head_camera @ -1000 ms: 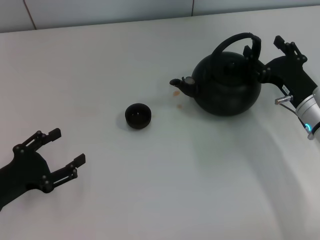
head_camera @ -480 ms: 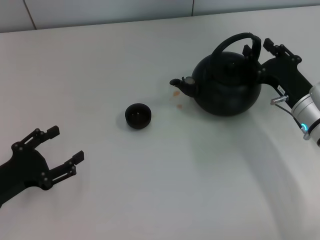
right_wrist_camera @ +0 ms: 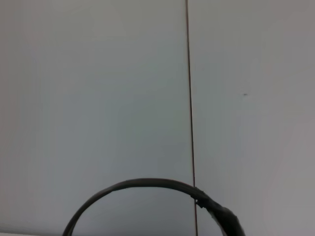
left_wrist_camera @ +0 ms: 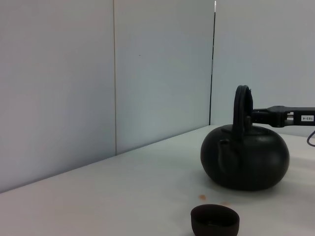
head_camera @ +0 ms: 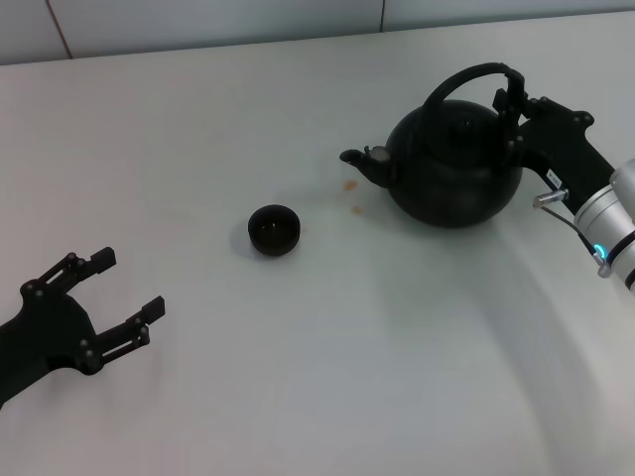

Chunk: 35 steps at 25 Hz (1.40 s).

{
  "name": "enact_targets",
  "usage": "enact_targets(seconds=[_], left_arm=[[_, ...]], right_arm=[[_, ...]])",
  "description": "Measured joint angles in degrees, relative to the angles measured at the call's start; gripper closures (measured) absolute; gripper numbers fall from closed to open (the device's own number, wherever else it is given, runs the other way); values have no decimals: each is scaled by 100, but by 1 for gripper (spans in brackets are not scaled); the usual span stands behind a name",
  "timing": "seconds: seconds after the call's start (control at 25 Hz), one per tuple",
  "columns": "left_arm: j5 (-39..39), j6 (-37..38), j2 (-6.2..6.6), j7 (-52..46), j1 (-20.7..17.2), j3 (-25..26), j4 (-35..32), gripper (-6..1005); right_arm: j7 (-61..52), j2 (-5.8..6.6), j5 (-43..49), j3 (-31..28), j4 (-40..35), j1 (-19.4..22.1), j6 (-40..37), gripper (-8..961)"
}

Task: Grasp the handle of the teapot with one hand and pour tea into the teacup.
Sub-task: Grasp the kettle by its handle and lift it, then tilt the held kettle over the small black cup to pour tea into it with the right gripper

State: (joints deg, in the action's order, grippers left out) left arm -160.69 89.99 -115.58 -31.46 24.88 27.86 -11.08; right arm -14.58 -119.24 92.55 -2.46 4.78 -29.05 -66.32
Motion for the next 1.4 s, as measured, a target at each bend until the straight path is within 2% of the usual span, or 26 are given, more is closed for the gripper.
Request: enact_targets(seconds=[0.28, 0.4, 1.4], left_arm=[[3, 1, 0, 11, -13, 0, 0, 140], [3, -9, 0, 24, -15, 0, 0, 140], [3, -44, -4, 51, -58, 0, 39, 140]], right_arm=[[-46, -3, 3, -12, -6, 12, -259, 835], [-75, 2, 14, 3, -16, 15, -372, 852], [-320, 24, 934, 8, -198, -407, -373, 853]])
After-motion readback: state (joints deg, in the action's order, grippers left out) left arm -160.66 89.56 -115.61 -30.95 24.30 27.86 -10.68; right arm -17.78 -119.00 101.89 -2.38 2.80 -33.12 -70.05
